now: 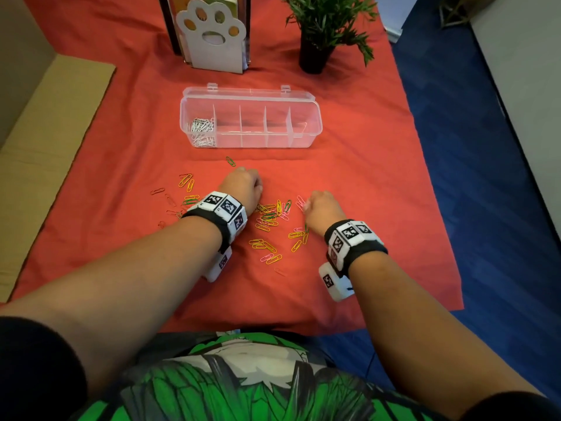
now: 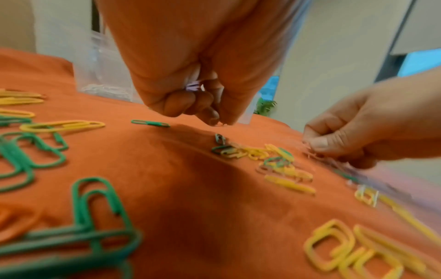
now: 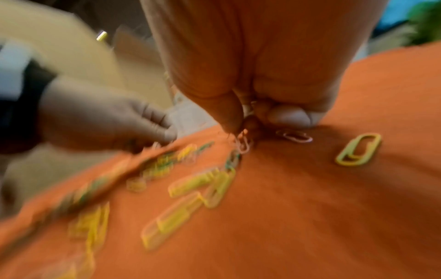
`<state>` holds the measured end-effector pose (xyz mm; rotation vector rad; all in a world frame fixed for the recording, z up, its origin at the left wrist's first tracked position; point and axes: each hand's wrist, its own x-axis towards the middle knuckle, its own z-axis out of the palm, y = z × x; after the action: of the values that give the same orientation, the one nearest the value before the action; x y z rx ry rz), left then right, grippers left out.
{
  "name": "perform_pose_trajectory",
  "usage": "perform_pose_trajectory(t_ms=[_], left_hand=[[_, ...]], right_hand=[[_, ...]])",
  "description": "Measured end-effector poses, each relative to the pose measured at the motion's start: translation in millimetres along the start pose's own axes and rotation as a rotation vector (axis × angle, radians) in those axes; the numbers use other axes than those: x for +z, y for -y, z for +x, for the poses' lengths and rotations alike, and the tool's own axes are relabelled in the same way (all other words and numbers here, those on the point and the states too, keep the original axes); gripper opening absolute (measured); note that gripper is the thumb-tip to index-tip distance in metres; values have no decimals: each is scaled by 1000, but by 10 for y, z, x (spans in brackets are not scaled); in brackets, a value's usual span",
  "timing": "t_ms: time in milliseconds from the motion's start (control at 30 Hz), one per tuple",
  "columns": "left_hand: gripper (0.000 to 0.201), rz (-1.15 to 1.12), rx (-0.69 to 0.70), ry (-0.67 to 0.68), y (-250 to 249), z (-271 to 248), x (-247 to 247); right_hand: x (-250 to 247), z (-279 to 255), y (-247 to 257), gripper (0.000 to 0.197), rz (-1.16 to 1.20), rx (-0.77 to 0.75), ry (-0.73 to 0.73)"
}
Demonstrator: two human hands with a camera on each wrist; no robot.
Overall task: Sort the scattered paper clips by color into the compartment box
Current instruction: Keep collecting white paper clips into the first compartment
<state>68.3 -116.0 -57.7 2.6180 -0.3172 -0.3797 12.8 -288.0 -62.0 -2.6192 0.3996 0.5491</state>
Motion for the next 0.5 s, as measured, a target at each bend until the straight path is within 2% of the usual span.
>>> perform_pose_trajectory(t_ms=[67, 133, 267, 333, 400, 500], left_hand=[[16, -126, -67, -11, 18, 19, -24], [15, -306, -171, 29, 11, 22, -52], [26, -1018, -487, 251, -46, -53, -113], [26, -1263, -602, 313, -58, -109, -152], [25, -1396, -646, 357, -54, -137, -180], [24, -1396, -644, 362, -66, -143, -202]], right_hand=[[-87, 7, -36, 12, 134, 21, 60], [-124, 10, -66, 24, 351, 61, 104], [-119, -33, -21, 31, 937, 134, 193], [-153, -66, 44, 28, 1139, 152, 270], [-203, -89, 89, 23, 1352, 196, 359], [-243, -107, 122, 9, 1610, 175, 453]])
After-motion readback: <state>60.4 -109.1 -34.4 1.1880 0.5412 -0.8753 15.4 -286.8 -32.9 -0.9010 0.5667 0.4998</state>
